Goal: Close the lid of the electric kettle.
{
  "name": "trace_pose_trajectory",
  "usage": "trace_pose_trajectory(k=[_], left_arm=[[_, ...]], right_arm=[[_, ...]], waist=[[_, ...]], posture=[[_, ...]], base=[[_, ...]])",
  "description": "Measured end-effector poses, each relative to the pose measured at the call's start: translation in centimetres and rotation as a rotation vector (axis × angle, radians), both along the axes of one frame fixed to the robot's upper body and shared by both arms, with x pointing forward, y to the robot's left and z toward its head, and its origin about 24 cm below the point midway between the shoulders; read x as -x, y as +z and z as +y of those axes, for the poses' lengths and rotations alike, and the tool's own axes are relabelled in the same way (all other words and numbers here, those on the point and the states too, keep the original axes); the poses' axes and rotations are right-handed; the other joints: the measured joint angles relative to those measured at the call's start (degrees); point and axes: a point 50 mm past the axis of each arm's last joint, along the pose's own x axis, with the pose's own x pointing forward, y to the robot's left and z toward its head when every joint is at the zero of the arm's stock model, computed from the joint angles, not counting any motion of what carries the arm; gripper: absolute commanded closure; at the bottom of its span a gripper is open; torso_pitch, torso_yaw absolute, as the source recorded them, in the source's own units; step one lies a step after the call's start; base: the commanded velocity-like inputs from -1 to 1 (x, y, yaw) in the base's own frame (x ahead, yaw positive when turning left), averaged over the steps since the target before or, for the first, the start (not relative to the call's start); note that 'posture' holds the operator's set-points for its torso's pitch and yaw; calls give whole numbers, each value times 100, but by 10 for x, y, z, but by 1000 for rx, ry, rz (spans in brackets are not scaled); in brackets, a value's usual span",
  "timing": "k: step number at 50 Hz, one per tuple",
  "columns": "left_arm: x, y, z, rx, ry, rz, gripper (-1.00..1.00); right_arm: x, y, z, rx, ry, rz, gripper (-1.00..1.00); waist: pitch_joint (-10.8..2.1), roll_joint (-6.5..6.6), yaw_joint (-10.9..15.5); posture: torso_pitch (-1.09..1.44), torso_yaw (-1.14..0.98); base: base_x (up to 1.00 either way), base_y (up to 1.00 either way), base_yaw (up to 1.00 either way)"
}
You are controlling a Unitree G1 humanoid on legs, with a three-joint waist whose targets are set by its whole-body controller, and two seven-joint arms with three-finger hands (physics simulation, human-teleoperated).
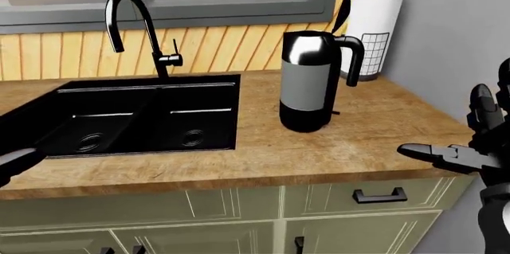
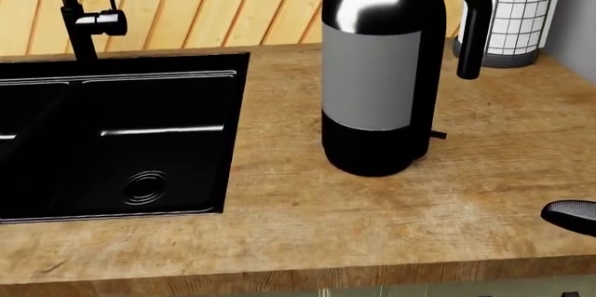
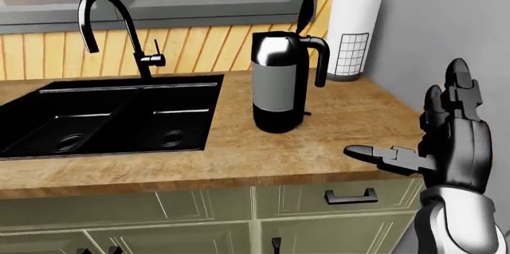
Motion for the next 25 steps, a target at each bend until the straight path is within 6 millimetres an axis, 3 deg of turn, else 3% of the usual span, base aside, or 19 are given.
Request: trace_pose_trajectory(k=[9,20,25], left_arm=[[1,2,0,-33,10,-4,-100],[2,2,1,-24,15,-7,-100],[2,1,1,-12,15,-15,-100]], right_arm=[[-1,0,0,-2,3,2,-100],[-1,0,1,1,4,-1,-100],[-1,0,1,1,5,-1,-100]], waist=[[-24,-7,-4],[-245,-6,-10],[-286,0,-8]], posture=[[-47,0],[-55,0],[-55,0]], base=[[0,0,0],[0,0,0],[0,0,0]])
